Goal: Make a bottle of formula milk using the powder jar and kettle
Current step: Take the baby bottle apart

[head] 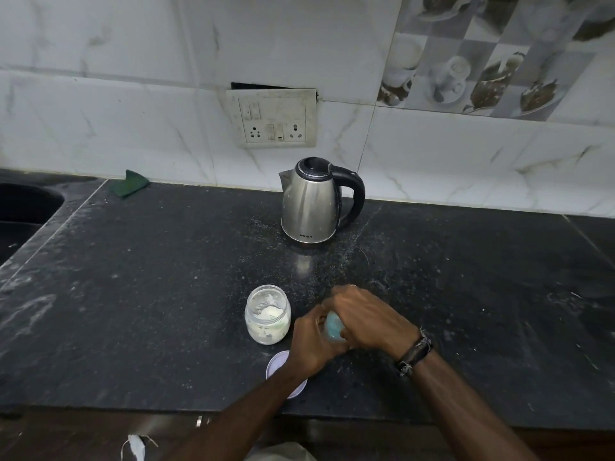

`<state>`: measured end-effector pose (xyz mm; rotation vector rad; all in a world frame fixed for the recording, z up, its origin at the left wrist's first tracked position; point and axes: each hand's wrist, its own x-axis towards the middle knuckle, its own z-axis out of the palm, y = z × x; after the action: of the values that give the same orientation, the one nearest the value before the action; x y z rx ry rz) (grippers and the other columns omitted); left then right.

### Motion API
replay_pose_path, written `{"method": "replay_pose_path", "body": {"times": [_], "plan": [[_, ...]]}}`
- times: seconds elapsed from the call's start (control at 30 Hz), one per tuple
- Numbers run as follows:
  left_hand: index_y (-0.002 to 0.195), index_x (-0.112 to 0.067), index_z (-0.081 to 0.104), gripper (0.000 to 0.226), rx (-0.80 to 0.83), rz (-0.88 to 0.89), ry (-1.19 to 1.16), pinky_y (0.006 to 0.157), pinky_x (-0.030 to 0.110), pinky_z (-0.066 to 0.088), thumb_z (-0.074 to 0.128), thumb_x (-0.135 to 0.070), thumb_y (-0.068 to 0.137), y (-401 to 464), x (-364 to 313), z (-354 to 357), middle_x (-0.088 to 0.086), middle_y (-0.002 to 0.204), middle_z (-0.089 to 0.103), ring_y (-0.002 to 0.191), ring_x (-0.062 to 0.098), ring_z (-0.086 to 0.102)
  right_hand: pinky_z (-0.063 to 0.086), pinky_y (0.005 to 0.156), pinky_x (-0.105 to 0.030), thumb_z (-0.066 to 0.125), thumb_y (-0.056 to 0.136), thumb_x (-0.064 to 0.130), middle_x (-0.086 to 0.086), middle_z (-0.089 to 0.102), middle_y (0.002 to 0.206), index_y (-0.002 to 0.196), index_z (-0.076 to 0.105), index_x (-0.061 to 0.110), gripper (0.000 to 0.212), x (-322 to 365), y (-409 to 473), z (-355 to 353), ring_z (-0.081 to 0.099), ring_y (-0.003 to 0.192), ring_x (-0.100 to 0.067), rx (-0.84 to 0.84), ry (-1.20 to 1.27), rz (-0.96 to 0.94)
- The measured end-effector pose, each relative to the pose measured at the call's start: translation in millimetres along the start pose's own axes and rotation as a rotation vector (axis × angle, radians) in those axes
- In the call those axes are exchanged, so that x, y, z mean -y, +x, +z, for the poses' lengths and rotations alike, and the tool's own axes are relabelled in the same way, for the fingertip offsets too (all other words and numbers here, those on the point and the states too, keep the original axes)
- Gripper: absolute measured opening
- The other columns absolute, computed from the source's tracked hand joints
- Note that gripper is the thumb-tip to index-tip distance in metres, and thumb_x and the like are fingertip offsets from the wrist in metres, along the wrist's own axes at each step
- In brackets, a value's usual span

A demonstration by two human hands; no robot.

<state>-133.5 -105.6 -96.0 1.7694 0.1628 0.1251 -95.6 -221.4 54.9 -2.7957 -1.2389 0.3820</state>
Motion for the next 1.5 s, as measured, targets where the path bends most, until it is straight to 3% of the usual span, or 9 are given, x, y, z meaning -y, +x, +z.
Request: {"method": "replay_pose_path", "body": {"times": [0.2,0.4,0.53,0.67,0.83,0.97,1.13,1.33,1.5], "plan": [[0.113,-0.023,0.068,0.065,0.051,-0.006,-0.034,0.086,0.039,0.061,0.093,-0.028,0.053,-5,0,4,0.000,0.104,0.079,0.098,0.013,0.075,0.048,0.079,-0.032,0.070,0.082,0.031,-0.004,0.048,0.111,0.119,0.059,0.019,0.040,0,-4,-2,0.055,0.101,-0.022,0.076,0.059,0.091],[0.092,-0.033,0.065,0.051,0.063,0.007,0.056,0.066,0.020,0.055,0.088,-0.046,0.048,-5,-6,4,-0.008,0.084,0.076,0.076,0.001,0.072,0.048,0.080,-0.038,0.053,0.092,0.057,-0.012,0.064,0.112,0.110,0.063,0.012,0.050,13,-2,1,0.063,0.103,-0.032,0.040,-0.080,0.296],[0.103,-0.016,0.071,0.058,0.070,0.014,0.090,0.071,0.036,0.061,0.093,-0.036,0.053,-4,0,1,-0.004,0.088,0.079,0.081,0.007,0.075,0.048,0.081,-0.039,0.056,0.095,0.043,-0.014,0.063,0.115,0.110,0.062,0.008,0.038,18,-3,0,0.062,0.104,-0.033,0.045,-0.092,0.284],[0.111,-0.015,0.070,0.066,0.067,0.019,0.107,0.078,0.036,0.061,0.098,-0.030,0.053,-2,3,2,-0.004,0.096,0.079,0.089,0.004,0.074,0.048,0.082,-0.039,0.055,0.091,0.023,-0.015,0.062,0.113,0.107,0.061,0.007,0.023,15,-4,-2,0.061,0.101,-0.032,0.034,-0.073,0.221],[0.105,-0.033,0.069,0.059,0.082,0.025,0.059,0.083,0.031,0.061,0.098,-0.024,0.054,-1,4,1,-0.009,0.097,0.078,0.094,0.003,0.075,0.042,0.085,-0.033,0.062,0.085,0.014,-0.007,0.059,0.116,0.118,0.058,0.016,0.034,13,-7,-8,0.056,0.106,-0.025,0.042,-0.097,0.071],[0.113,-0.016,0.071,0.065,0.085,0.048,0.055,0.087,0.040,0.061,0.097,-0.032,0.055,-1,7,-1,-0.002,0.104,0.079,0.097,0.009,0.075,0.042,0.079,-0.030,0.062,0.083,0.015,-0.001,0.054,0.106,0.113,0.052,0.022,0.033,9,-10,-33,0.053,0.100,-0.022,-0.066,0.037,0.014],[0.100,-0.034,0.066,0.057,0.080,0.068,0.090,0.085,0.042,0.062,0.096,-0.035,0.052,0,11,1,-0.007,0.098,0.079,0.091,0.010,0.075,0.046,0.094,-0.035,0.070,0.085,0.027,0.001,0.051,0.121,0.140,0.042,0.036,0.062,-14,-13,-49,0.051,0.111,-0.019,-0.182,0.277,0.216],[0.103,-0.033,0.067,0.057,0.086,0.082,0.090,0.086,0.037,0.062,0.096,-0.034,0.054,0,15,2,-0.010,0.100,0.078,0.094,0.006,0.074,0.047,0.070,-0.026,0.084,0.074,0.028,0.006,0.066,0.103,0.094,0.059,0.029,0.032,-53,-36,0,0.061,0.093,-0.014,-0.436,0.414,0.477],[0.107,-0.032,0.066,0.059,0.093,0.084,0.097,0.089,0.032,0.061,0.097,-0.033,0.057,1,17,3,-0.011,0.104,0.077,0.097,0.004,0.073,0.053,0.080,-0.031,0.087,0.070,0.022,0.000,0.069,0.112,0.112,0.053,0.028,0.055,-67,-59,67,0.065,0.097,-0.018,-0.411,0.501,0.703]]}}
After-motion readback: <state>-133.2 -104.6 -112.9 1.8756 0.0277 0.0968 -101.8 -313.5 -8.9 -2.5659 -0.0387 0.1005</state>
